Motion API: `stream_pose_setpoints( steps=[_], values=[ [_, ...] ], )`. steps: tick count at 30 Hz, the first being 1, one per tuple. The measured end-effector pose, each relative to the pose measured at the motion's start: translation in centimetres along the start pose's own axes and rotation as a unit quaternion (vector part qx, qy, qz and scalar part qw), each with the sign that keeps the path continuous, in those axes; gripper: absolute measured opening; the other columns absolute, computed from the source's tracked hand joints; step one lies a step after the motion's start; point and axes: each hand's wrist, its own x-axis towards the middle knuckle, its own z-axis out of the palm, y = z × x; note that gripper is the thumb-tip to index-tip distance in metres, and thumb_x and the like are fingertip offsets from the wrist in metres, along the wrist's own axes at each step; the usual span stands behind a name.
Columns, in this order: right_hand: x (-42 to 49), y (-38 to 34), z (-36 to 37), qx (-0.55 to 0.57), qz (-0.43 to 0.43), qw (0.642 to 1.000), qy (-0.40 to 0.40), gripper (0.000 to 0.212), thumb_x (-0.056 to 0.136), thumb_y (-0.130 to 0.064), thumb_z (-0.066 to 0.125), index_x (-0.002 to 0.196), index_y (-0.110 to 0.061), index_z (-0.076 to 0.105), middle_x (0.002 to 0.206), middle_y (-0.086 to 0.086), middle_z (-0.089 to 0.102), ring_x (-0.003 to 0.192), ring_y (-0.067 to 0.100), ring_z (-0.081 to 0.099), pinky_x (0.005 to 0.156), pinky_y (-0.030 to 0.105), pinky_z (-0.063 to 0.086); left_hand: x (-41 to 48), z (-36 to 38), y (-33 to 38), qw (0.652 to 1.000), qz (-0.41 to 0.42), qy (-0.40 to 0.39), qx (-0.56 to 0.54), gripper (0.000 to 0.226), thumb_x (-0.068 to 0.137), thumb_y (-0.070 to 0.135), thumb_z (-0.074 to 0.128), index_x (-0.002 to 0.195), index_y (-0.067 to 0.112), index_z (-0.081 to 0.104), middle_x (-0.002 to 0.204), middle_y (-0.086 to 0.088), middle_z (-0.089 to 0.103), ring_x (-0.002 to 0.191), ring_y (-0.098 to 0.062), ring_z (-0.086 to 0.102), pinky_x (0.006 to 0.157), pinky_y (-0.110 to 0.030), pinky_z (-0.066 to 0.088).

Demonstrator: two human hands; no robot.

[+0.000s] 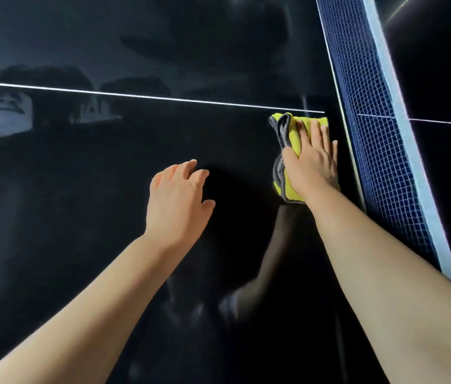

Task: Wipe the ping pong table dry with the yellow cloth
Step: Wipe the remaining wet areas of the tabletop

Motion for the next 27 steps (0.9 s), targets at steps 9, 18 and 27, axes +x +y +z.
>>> stream_pose_setpoints(
  steps=[9, 18, 27],
  values=[
    [3.1, -1.1, -0.6, 0.008, 0.159, 0.987, -0.007, 0.068, 0.097, -0.045, 0.028, 0.158, -0.027, 0.002, 0.165, 0.008, -0.004, 0.152, 0.024, -0.007, 0.121, 0.047, -0.008, 0.4, -0.5, -2.3, 1.000, -0.005, 0.004, -0.009, 0.054, 0.081, 0.032, 0.069, 0.131, 0.019, 0.054, 0.143, -0.003, 0.044, 0.131, -0.025, 0.038, 0.108, -0.040, 0.025],
    [0.9, -18.8, 2.5, -0.023, 0.019, 1.000, 0.003, 0.071, 0.096, -0.045, 0.031, 0.158, -0.026, 0.003, 0.165, 0.011, -0.003, 0.152, 0.026, -0.007, 0.121, 0.047, -0.009, -1.8, -3.8, -11.5, 0.996, -0.076, 0.046, -0.018, 0.054, 0.081, 0.032, 0.070, 0.130, 0.017, 0.055, 0.142, -0.006, 0.045, 0.131, -0.026, 0.038, 0.108, -0.043, 0.027],
    [-4.2, -37.4, 5.1, -0.037, -0.111, 0.993, -0.012, 0.071, 0.096, -0.048, 0.030, 0.158, -0.026, 0.003, 0.165, 0.011, -0.003, 0.152, 0.027, -0.007, 0.121, 0.049, -0.010, -7.7, -8.0, -24.0, 0.983, -0.166, 0.075, -0.028, 0.054, 0.083, 0.031, 0.068, 0.133, 0.019, 0.052, 0.145, -0.004, 0.042, 0.134, -0.025, 0.034, 0.111, -0.043, 0.022]
  ],
)
